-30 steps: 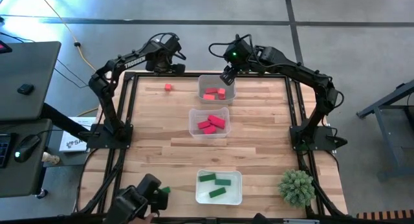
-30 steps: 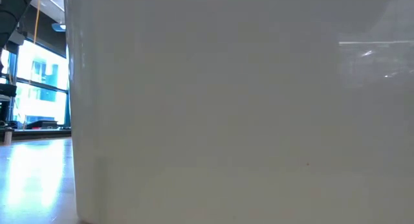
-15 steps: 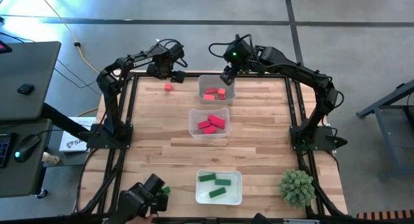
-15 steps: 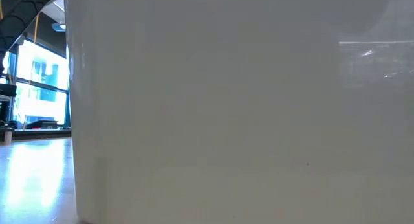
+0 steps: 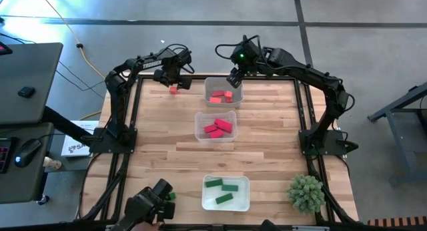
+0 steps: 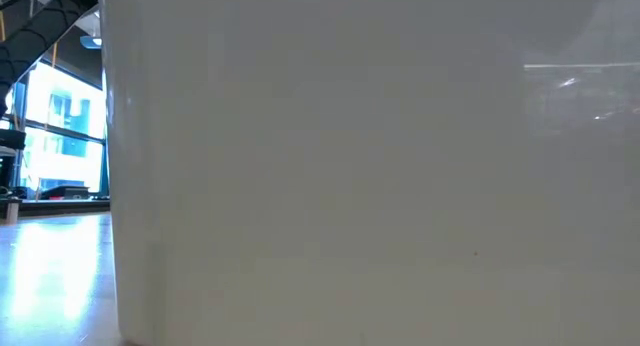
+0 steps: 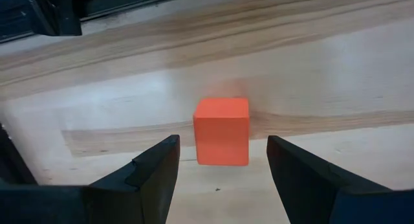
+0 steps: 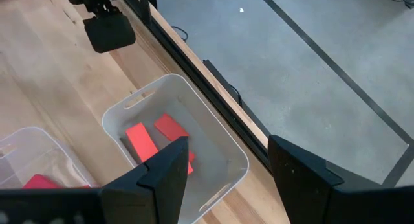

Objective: Sort & place blocks by color
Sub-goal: Put the orange block into the gray bin

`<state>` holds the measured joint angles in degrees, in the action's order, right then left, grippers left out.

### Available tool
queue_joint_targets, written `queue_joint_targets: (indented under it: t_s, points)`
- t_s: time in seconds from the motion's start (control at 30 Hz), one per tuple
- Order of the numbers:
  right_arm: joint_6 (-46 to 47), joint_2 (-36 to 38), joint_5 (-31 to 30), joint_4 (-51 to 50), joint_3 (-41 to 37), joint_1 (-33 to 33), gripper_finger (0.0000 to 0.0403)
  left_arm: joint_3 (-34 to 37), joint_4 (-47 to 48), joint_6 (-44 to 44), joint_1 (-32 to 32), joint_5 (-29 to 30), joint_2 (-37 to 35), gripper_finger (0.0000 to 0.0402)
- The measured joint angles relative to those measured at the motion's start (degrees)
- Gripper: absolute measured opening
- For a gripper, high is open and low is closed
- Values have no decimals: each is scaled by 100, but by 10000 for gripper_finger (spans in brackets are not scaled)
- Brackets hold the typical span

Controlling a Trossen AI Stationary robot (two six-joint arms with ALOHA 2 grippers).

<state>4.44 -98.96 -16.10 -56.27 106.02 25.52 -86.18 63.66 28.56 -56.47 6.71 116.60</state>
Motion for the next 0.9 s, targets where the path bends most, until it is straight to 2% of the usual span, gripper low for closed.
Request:
queue_joint_targets:
  t_s: [0.47, 0.8, 0.9]
  points:
    - [-1, 0, 0, 0, 0, 0, 202, -1, -24, -330, 17, -27, 342, 214]
    - [1, 0, 0, 2, 0, 0, 202, -5, -44, -1099, 28, -28, 351, 110]
    - [1, 0, -2, 2, 0, 0, 202, -6, -46, -1520, 31, -76, 340, 102]
